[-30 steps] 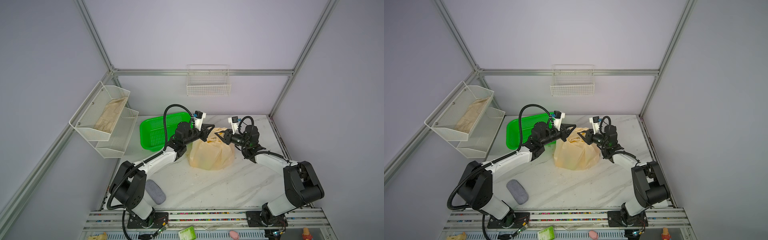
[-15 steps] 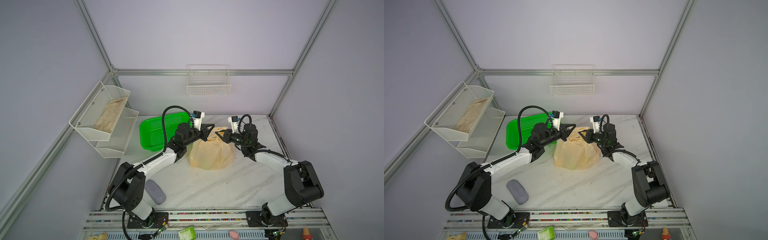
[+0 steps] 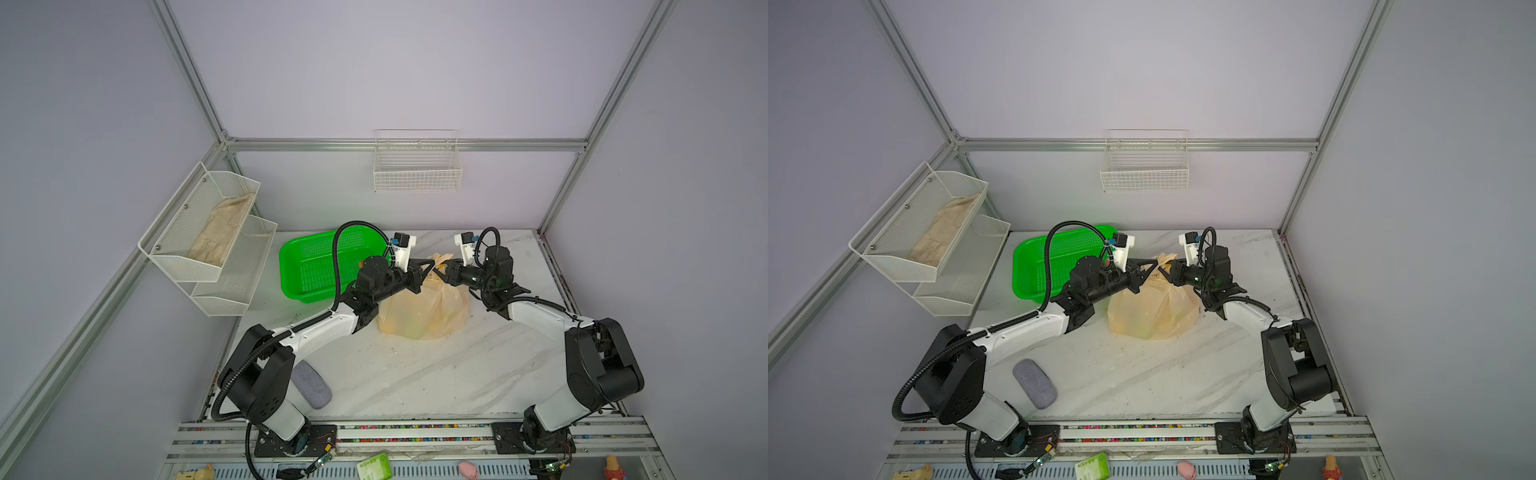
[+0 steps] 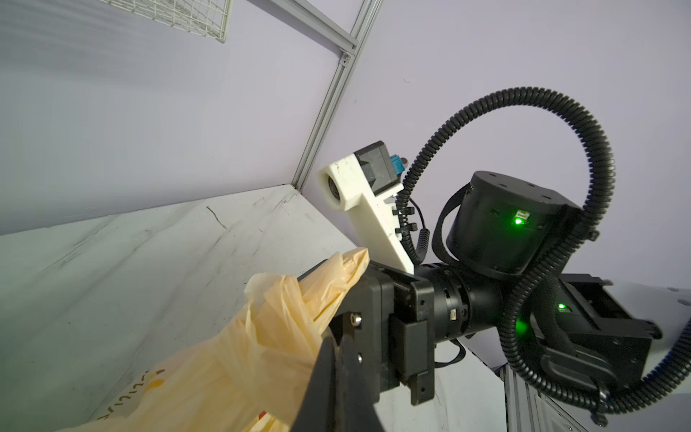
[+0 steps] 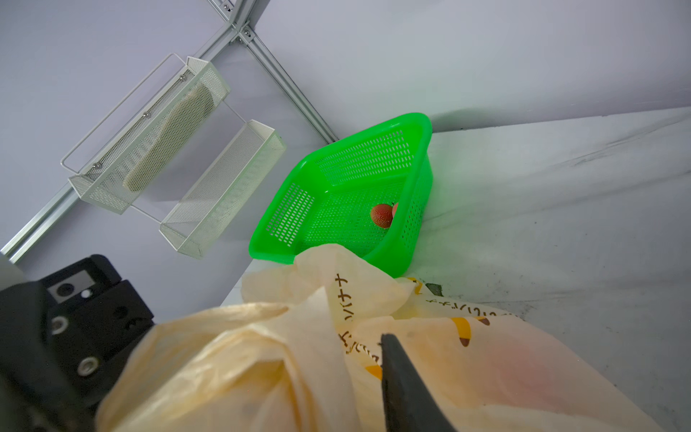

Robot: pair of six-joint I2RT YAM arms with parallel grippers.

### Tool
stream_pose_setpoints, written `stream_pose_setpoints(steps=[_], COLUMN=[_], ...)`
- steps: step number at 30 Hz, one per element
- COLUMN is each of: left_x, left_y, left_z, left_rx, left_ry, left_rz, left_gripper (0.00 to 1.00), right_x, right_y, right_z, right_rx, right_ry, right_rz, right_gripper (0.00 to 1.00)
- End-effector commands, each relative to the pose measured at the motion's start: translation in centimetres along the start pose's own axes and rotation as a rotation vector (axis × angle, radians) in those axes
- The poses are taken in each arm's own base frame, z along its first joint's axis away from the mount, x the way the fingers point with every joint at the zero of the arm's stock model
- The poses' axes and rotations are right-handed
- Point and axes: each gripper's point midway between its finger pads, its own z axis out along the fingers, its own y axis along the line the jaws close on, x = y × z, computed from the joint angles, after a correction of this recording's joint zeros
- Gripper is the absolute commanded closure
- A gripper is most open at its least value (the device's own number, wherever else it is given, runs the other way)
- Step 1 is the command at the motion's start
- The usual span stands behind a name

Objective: Place the fake fruits into the plastic bag and tie a complex knot

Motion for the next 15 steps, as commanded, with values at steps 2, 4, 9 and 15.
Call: stream_pose_setpoints(steps=[2,4,9,15], left_x=[0.6,1.0,2.1,2.6], left_y=[0.6,0.9,1.7,1.9], left_z=[0.0,0.1,0.5,0.8], left_rx=[-0.009,-0.014,-0.028,-0.026], left_ry=[-0.03,-0.028,-0.015,-0.008], left_rz=[0.008,0.008,0.004,0.002], left_gripper=[1.0,1.0,1.0,1.0], right_x=[-0.6,-0.3,-0.3,-0.3], right_y=[1.4,1.6,1.5,0.6], right_z=[-0.1,-0.2,-0.9,-2.0], right_rx=[-0.075,-0.093,-0.09,-0.052], right_ry=[0.017,0.035,0.045,0.06], right_rz=[-0.005,0.001,-0.003,-0.017], right_gripper=[0.6,0.57,0.52,0.5])
